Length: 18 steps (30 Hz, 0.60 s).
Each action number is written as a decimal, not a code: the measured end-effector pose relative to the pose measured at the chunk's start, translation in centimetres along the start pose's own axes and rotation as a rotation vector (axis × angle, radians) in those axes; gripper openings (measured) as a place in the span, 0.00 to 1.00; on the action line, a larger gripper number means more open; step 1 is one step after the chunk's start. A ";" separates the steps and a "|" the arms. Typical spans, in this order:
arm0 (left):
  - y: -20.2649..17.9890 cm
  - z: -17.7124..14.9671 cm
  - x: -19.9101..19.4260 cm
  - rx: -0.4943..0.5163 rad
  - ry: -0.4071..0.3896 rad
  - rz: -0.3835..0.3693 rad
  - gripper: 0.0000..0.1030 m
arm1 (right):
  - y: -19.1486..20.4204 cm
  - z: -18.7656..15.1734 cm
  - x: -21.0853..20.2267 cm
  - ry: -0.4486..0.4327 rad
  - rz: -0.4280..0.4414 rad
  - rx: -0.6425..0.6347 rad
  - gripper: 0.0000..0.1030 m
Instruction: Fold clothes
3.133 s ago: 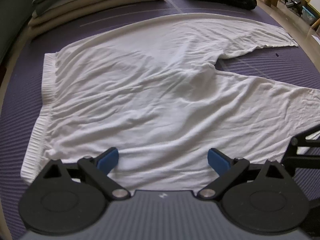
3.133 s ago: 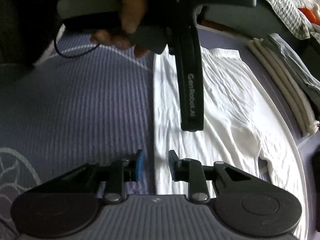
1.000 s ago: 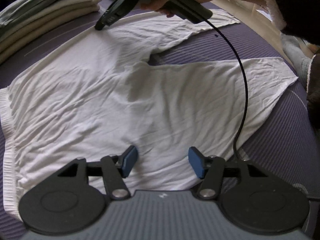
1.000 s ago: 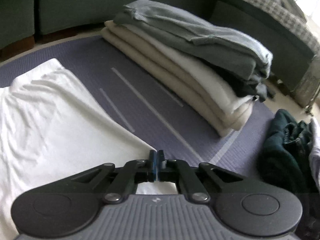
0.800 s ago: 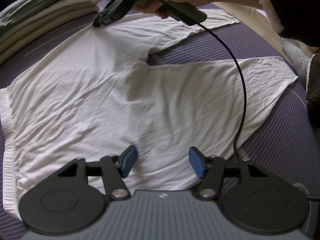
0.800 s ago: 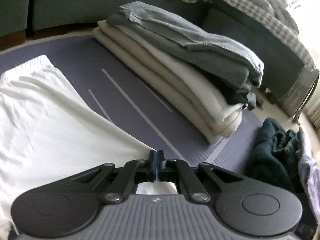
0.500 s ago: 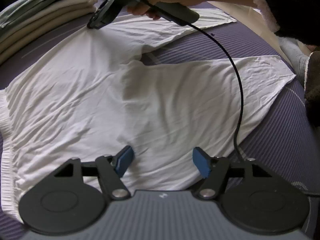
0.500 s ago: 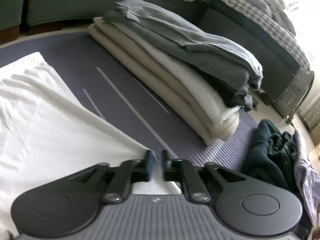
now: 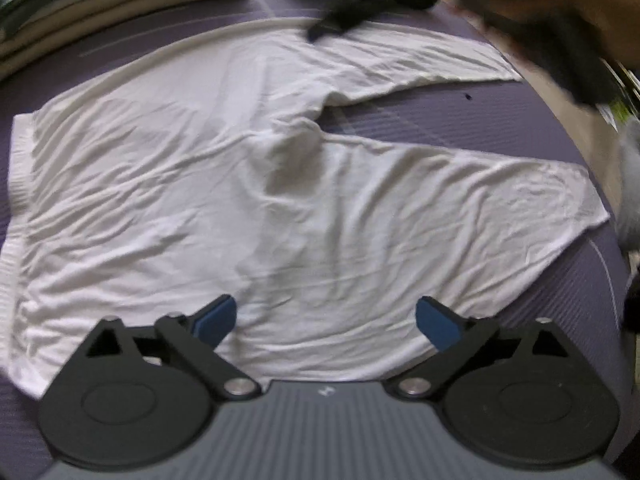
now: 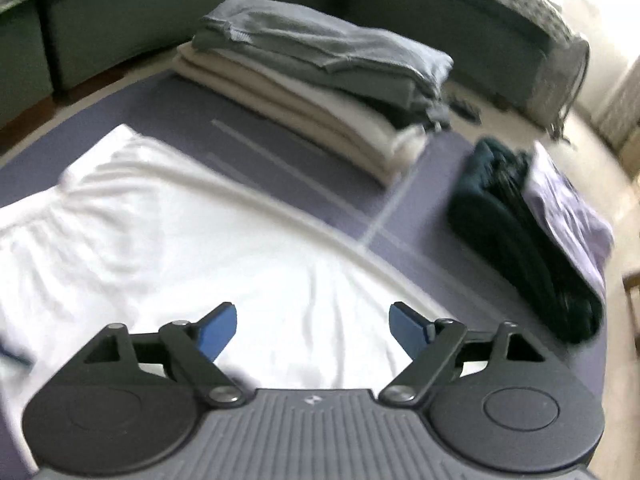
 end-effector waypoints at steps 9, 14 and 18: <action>-2.1 2.5 -6.5 -0.016 -0.094 0.236 0.99 | 2.2 -7.9 -12.9 0.107 -0.026 0.090 0.99; -5.2 3.7 -11.5 -0.009 -0.194 0.327 1.00 | 2.1 -12.0 -18.3 0.092 -0.030 0.265 0.99; -7.5 3.0 -15.5 -0.035 -0.259 0.393 1.00 | 1.3 -15.0 -20.4 0.123 -0.042 0.401 0.99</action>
Point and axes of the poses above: each gripper's, at about its wrist camera, not at the fingertips, and x roughly the way its jaws point, y to its left, z to its top, the point moved 7 cm from there along x, roughly the way its jaws point, and after that the axes turned 6 degrees about z, right-handed, at the moved point
